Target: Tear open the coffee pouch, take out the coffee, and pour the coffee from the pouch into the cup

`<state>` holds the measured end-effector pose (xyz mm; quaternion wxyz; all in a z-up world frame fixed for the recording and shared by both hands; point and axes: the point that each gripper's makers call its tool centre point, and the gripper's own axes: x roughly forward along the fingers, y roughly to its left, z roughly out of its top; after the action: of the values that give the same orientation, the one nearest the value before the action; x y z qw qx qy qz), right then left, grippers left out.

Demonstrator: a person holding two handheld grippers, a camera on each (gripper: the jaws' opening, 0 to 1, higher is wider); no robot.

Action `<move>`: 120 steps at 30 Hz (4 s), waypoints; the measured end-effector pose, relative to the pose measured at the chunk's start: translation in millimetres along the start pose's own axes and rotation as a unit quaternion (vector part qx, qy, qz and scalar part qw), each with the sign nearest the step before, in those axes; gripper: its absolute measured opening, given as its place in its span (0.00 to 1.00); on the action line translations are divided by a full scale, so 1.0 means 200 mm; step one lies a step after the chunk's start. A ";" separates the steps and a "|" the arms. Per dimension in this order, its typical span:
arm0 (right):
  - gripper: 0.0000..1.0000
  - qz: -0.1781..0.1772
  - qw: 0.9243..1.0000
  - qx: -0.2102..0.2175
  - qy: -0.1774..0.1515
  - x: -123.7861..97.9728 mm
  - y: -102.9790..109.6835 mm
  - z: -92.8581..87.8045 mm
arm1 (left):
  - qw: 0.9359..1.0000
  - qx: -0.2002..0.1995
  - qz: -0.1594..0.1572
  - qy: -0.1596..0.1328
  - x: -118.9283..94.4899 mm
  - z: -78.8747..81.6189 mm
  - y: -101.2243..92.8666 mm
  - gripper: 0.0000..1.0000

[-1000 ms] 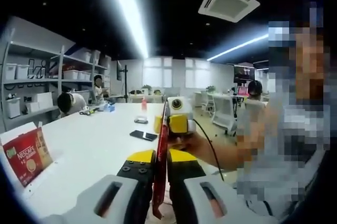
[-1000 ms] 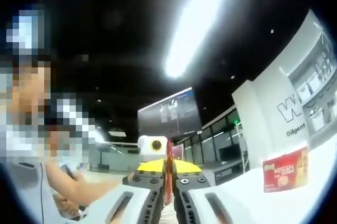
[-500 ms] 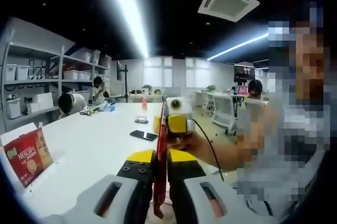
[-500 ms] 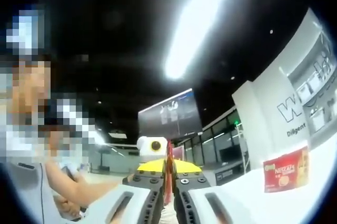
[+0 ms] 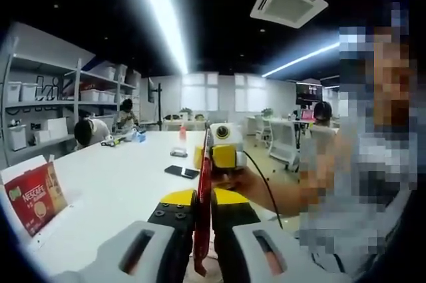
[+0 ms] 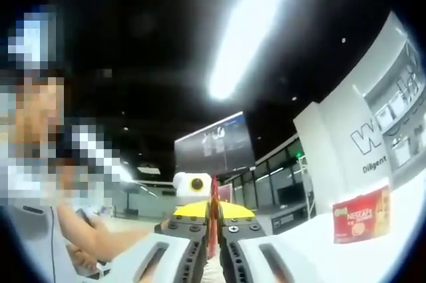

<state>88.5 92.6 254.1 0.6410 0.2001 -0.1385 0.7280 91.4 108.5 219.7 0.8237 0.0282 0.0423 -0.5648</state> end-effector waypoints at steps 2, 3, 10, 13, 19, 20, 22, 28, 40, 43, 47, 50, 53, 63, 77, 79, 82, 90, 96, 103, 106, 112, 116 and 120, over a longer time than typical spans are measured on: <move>0.05 0.000 1.000 0.000 0.001 0.00 0.00 0.00 | 1.000 -0.001 0.001 0.001 0.00 0.00 0.00 0.12; 0.05 0.000 1.000 0.000 0.001 0.00 0.00 0.00 | 1.000 -0.001 0.001 0.002 0.00 0.00 0.00 0.12; 0.05 0.001 1.000 0.001 -0.001 0.00 0.00 0.00 | 1.000 0.001 0.002 0.004 0.00 0.01 0.01 0.11; 0.05 0.001 1.000 0.001 0.001 0.00 -0.01 0.01 | 1.000 0.002 0.002 0.004 0.00 0.01 0.00 0.11; 0.05 0.002 1.000 0.001 0.001 0.01 0.00 0.01 | 1.000 0.001 0.002 0.004 0.00 0.01 0.01 0.11; 0.05 0.002 1.000 0.002 0.001 0.01 0.00 0.01 | 1.000 0.001 0.002 0.004 0.00 0.01 0.01 0.11; 0.05 0.001 1.000 0.001 0.000 0.01 0.00 0.01 | 1.000 0.000 0.002 0.004 0.00 0.01 0.01 0.11; 0.05 0.001 1.000 0.003 0.002 0.01 -0.01 0.00 | 1.000 0.000 0.002 0.005 0.00 0.00 0.01 0.11; 0.05 -0.001 1.000 0.001 0.001 0.00 0.01 0.00 | 1.000 0.001 0.000 0.003 0.01 0.00 0.00 0.11; 0.05 -0.002 1.000 0.004 -0.002 0.00 0.00 0.00 | 1.000 0.002 0.000 0.004 0.01 0.00 0.00 0.11; 0.05 -0.001 1.000 0.002 -0.002 0.00 0.00 0.00 | 1.000 0.000 0.000 0.003 0.01 0.00 0.00 0.11; 0.05 0.000 1.000 0.001 -0.004 0.00 0.00 0.01 | 1.000 0.002 0.001 0.004 0.01 0.01 0.00 0.12; 0.05 -0.001 1.000 0.003 -0.004 0.00 -0.01 0.01 | 1.000 0.005 0.002 0.003 0.01 0.01 0.00 0.12; 0.05 -0.003 1.000 0.003 -0.005 -0.01 -0.01 0.02 | 1.000 0.006 0.001 0.003 0.01 0.01 -0.01 0.12; 0.05 -0.003 1.000 0.000 0.004 0.01 -0.01 0.01 | 1.000 0.012 0.007 -0.002 -0.03 0.01 -0.01 0.11; 0.05 -0.004 1.000 0.002 0.003 0.00 -0.01 0.01 | 1.000 0.011 0.008 -0.004 -0.03 0.01 0.00 0.11; 0.05 -0.005 1.000 -0.001 0.004 0.00 0.00 0.01 | 1.000 0.010 0.008 -0.006 -0.02 0.01 0.00 0.11; 0.05 -0.010 1.000 -0.011 0.012 -0.01 0.00 0.00 | 1.000 0.010 0.009 -0.008 -0.04 0.01 0.01 0.11; 0.05 -0.016 1.000 -0.007 -0.006 -0.03 0.00 -0.01 | 1.000 0.007 0.010 -0.017 -0.04 0.02 0.00 0.11; 0.05 -0.016 1.000 0.001 -0.015 -0.04 0.00 -0.03 | 1.000 0.001 0.002 -0.014 0.00 -0.01 -0.01 0.11; 0.05 -0.015 1.000 -0.010 -0.008 -0.03 0.01 -0.02 | 1.000 0.006 -0.001 -0.014 0.00 -0.01 -0.01 0.07; 0.05 -0.012 1.000 -0.007 0.000 -0.03 0.00 -0.03 | 1.000 0.013 -0.005 -0.016 0.00 -0.02 -0.02 0.04; 0.10 -0.017 1.000 -0.010 -0.004 -0.04 -0.01 0.00 | 1.000 0.015 -0.007 -0.014 0.01 -0.02 -0.02 0.05; 0.11 -0.018 0.999 0.006 -0.029 -0.08 -0.03 0.08 | 1.000 0.009 -0.006 -0.018 0.01 -0.01 0.00 0.05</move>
<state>98.1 73.4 259.9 0.6486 0.2278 -0.1493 0.7107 91.0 107.3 216.6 0.8207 0.0253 0.0220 -0.5704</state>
